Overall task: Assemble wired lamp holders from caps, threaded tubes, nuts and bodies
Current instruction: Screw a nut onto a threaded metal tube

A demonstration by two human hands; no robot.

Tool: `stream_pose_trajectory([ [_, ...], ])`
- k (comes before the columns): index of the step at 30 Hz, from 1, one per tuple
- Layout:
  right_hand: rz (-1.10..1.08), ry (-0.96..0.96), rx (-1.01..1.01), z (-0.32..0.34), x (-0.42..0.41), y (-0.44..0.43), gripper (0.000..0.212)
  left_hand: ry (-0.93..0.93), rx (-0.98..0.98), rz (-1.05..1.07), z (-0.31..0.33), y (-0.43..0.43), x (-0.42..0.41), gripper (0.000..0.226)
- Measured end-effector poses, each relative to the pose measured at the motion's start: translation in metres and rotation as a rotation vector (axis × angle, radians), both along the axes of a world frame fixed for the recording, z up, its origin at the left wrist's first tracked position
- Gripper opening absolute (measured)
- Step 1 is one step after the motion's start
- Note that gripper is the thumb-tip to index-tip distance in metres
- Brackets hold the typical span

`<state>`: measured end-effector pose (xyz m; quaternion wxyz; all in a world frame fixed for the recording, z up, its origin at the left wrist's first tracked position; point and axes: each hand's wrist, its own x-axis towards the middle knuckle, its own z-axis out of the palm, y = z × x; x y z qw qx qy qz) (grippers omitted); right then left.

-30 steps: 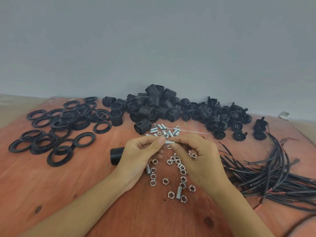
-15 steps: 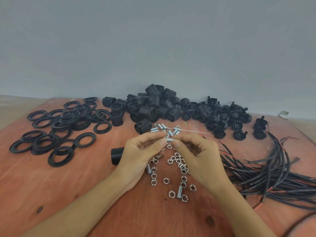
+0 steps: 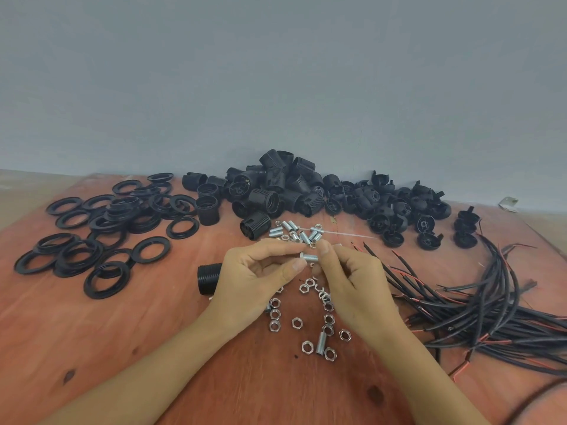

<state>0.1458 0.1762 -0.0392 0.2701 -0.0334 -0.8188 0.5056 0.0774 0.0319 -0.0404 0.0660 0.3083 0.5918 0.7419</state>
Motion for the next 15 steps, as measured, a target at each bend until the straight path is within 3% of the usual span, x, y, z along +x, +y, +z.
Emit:
stream_pose_trajectory([
  [2, -0.007, -0.023, 0.000, 0.001, 0.001, -0.002, 0.054, -0.006, 0.003, 0.004, -0.001, 0.002, 0.001, 0.024],
  [6, 0.123, -0.069, -0.217, 0.007, -0.002, 0.000, 0.016, -0.024, 0.004, 0.045, -0.001, 0.000, -0.001, 0.022],
  [10, 0.108, -0.099, -0.343, 0.010, -0.001, -0.002, 0.039, -0.015, -0.003, 0.060, -0.001, 0.001, 0.000, 0.019],
  [13, 0.207, -0.132, -0.545, 0.015, 0.001, -0.002, 0.020, -0.024, 0.019, 0.053, -0.001, 0.001, 0.001, 0.020],
  [15, 0.219, -0.124, -0.561, 0.017, 0.001, -0.002, 0.024, -0.021, 0.024, 0.052, -0.001, -0.001, 0.000, 0.022],
])
